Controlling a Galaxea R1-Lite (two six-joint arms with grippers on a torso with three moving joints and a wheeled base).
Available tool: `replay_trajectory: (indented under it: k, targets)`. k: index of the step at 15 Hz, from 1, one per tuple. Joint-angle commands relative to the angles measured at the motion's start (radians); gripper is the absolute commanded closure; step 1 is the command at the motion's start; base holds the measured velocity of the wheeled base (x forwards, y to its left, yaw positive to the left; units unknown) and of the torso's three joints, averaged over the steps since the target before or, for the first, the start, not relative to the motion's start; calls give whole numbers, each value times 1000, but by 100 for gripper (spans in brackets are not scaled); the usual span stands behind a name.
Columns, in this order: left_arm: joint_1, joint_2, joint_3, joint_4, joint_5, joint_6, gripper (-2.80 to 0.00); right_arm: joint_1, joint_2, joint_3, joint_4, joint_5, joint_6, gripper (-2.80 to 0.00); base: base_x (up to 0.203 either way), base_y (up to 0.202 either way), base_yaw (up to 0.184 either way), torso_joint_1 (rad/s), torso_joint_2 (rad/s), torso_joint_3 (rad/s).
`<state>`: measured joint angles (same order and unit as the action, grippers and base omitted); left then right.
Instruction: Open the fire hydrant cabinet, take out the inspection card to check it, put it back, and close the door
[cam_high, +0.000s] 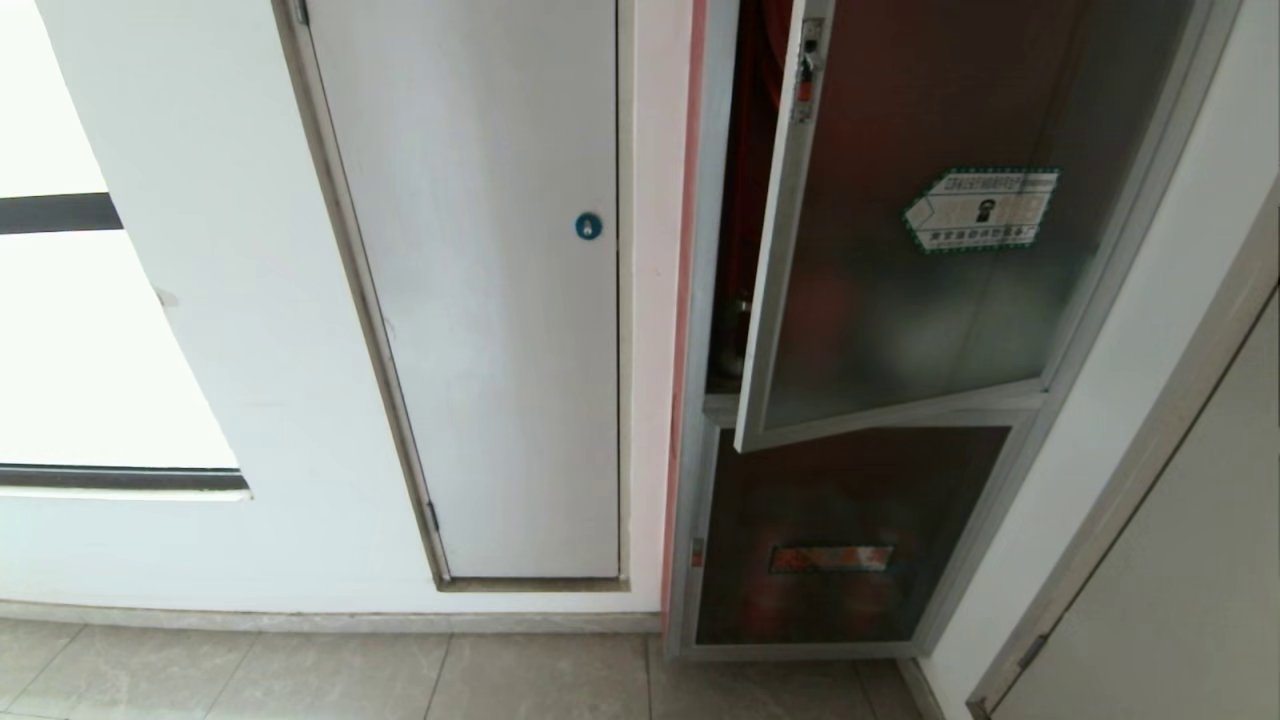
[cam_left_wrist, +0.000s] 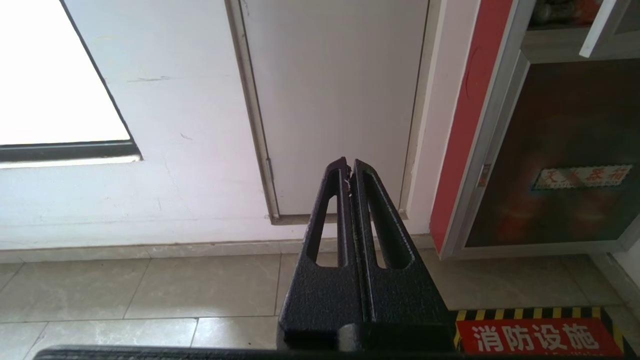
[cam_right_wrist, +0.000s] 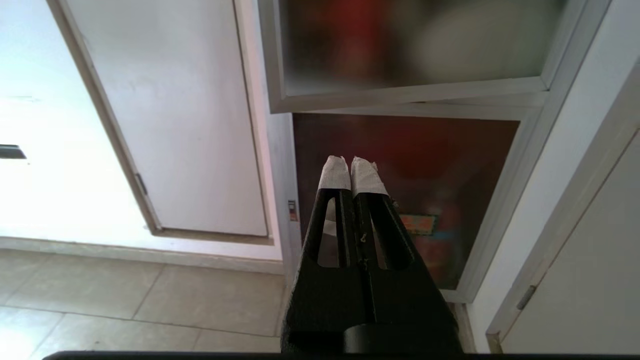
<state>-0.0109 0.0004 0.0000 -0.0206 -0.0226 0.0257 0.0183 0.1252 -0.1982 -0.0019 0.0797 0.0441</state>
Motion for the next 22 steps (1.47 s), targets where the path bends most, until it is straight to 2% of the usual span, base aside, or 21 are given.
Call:
replay_trajectory:
  k: [1,3,8,14,22]
  targets:
    - [0,0,12,-1,0,0,0,-3,-111,76,0,-22,-32,0,0,0,0,0,0,0]
    - [0,0,12,-1,0,0,0,-3,-125,135,-6,-67,-67,0,0,0,0,0,0,0]
    - [0,0,12,-1,0,0,0,-3,-125,200,-3,-71,-95,0,0,0,0,0,0,0]
    - [0,0,12,-1,0,0,0,-3,-125,201,-9,-75,-13,0,0,0,0,0,0,0]
    - [0,0,12,-1,0,0,0,-3,-125,201,-9,-75,-12,0,0,0,0,0,0,0]
